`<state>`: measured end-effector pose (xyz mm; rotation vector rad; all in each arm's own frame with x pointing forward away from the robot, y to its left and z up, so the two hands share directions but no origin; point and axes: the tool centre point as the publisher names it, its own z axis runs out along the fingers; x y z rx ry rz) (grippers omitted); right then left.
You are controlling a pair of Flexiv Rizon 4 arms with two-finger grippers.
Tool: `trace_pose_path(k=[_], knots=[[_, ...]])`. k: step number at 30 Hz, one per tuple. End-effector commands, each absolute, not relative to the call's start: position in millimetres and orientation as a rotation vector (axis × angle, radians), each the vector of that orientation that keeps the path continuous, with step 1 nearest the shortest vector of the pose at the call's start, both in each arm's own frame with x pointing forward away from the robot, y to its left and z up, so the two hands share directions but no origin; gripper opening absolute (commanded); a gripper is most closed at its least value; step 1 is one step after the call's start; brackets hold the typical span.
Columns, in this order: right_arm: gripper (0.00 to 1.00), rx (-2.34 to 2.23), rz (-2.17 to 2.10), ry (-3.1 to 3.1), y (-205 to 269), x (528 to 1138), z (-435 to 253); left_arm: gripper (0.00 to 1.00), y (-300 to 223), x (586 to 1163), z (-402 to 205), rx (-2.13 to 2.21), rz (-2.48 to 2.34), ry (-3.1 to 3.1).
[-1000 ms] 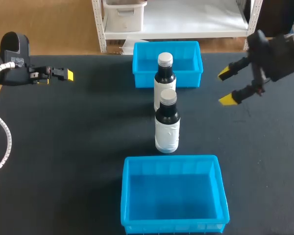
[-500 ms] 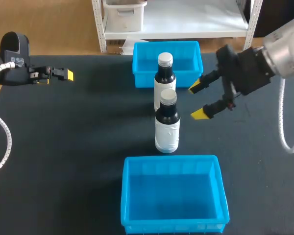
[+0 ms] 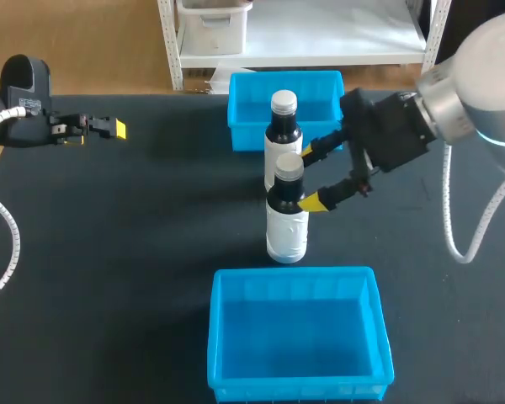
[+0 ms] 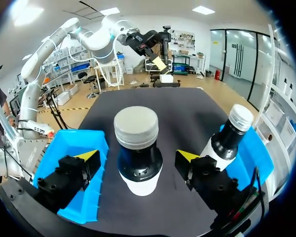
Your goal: Pick up the bottle, and place it in the far bin if it is heavy, or in the near bin if it is light.
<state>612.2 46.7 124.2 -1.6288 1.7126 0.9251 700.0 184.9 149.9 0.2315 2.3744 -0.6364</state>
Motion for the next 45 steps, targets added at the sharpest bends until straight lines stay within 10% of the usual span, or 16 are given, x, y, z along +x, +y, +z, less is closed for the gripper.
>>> trace_pose_path(k=[1, 19, 41, 45], knots=[[1.00, -1.632, 0.941, 1.703, 57.4, 614.3, 120.0, 1.00, 184.9, 700.0, 149.9, 0.231, -0.636, 2.374], [0.98, -1.636, 0.954, 1.701, 74.9, 614.3, 117.0, 1.00, 184.9, 700.0, 149.9, 0.231, -0.636, 2.374], [0.17, -1.618, 0.942, 1.690, 68.4, 613.2, 128.2, 1.00, 184.9, 700.0, 149.9, 0.231, -0.636, 2.374], [0.18, -1.601, 0.917, 1.704, 55.7, 614.6, 137.5, 1.00, 184.9, 700.0, 149.9, 0.231, -0.636, 2.374]])
